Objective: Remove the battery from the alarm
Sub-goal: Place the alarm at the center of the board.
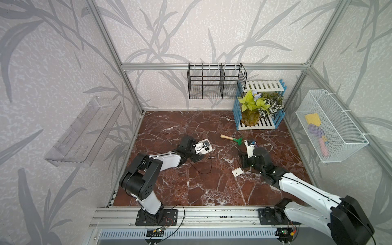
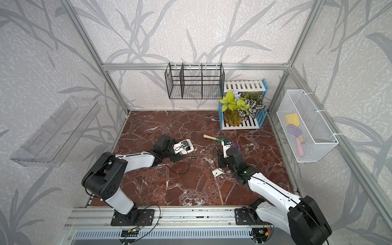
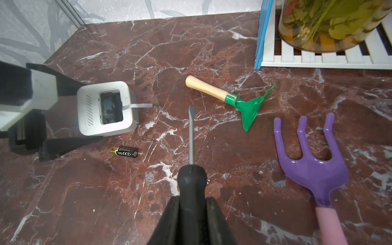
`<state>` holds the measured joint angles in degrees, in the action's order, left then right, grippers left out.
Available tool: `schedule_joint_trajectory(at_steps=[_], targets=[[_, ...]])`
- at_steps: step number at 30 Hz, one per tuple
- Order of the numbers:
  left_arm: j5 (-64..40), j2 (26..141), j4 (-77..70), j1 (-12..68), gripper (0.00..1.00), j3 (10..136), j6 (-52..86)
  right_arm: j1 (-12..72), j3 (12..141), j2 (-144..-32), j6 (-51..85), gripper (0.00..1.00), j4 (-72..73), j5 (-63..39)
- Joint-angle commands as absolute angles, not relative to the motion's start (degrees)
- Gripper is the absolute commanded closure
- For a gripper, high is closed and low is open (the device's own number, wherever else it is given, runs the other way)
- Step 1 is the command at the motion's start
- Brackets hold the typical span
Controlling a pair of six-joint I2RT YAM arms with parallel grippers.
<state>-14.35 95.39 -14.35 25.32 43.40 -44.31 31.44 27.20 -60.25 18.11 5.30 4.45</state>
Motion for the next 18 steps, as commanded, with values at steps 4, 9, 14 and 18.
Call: schedule_joint_trajectory(at_steps=[4,9,14,18], targets=[[-17.5,93.8,-6.6,26.3,0.53,42.3,-52.2,31.2,25.8,-57.9,17.9,1.00,3.3,6.3],[-19.1,92.0,-4.4,26.4,0.53,41.1,-51.7,31.2,25.6,-60.8,18.9,1.00,2.7,6.4],[-19.0,92.3,-4.1,26.3,0.52,41.2,-48.6,31.1,25.9,-66.8,20.6,1.00,4.1,5.8],[-16.8,93.8,-5.2,26.3,0.41,42.0,-45.0,31.1,26.7,-71.4,20.2,0.94,5.4,7.5]])
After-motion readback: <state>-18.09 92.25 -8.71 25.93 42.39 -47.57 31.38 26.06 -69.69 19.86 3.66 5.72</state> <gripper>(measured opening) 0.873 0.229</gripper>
